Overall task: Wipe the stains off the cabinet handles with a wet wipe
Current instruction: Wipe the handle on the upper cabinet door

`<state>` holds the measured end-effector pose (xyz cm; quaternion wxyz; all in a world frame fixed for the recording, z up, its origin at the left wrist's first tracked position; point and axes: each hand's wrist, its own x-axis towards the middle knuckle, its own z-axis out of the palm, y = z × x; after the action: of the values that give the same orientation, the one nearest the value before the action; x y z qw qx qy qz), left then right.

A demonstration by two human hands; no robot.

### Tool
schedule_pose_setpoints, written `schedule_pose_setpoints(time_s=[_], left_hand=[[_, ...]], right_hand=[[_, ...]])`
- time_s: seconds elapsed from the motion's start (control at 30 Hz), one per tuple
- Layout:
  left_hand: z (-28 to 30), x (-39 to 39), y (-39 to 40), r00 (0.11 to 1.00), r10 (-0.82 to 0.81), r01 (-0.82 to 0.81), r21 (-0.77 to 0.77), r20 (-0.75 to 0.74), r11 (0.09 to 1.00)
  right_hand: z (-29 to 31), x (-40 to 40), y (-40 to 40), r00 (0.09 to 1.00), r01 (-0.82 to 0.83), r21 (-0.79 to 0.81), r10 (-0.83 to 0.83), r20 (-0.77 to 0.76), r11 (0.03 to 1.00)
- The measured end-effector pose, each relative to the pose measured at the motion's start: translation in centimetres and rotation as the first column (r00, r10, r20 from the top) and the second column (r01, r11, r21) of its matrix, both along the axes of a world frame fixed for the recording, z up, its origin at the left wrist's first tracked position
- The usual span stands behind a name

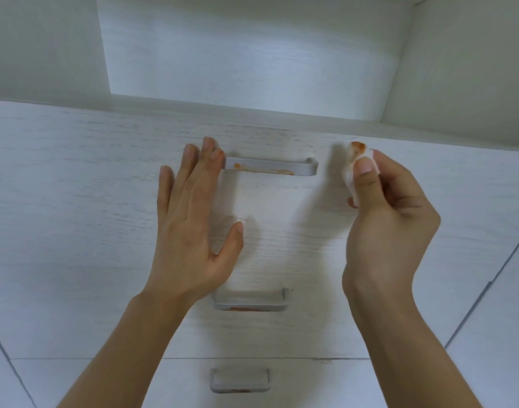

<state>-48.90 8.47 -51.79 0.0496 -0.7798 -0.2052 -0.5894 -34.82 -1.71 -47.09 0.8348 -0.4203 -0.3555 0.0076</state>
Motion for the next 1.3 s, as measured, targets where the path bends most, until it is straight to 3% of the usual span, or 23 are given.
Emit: schedule_pose_setpoints(time_s=[0.33,0.6,0.77,1.0,1.2,1.3], left_hand=[[-0.1,-0.1,0.1,1.0,-0.002,0.002,0.007,-0.004,1.0],[0.1,-1.0,0.4,0.994,0.08,-0.074,0.086,-0.073,0.994],[0.3,-1.9,1.2,0.966,0.245,-0.239,0.078,-0.079,0.968],[0.2,-2.0,1.4,0.955,0.263,-0.253,0.088,-0.136,0.963],[0.1,-1.8,1.4,0.953,0.275,-0.264,0.094,-0.129,0.96],[0.1,-1.7,1.4,0.954,0.272,-0.262,0.093,-0.123,0.961]], right_hand=[[-0.7,-1.6,1.4,0.992,0.045,-0.056,-0.038,0.118,0.997],[-0.6,-1.1,0.3,0.997,-0.009,0.004,0.009,0.082,1.0],[-0.4,-2.0,0.5,0.974,0.059,0.01,-0.06,0.219,0.998],[-1.5,-2.3,1.5,0.865,0.28,0.026,-0.263,0.426,0.96],[-1.8,-2.2,1.9,0.832,0.33,0.07,-0.325,0.45,0.941],[-1.7,-2.4,1.9,0.876,0.267,0.095,-0.283,0.391,0.959]])
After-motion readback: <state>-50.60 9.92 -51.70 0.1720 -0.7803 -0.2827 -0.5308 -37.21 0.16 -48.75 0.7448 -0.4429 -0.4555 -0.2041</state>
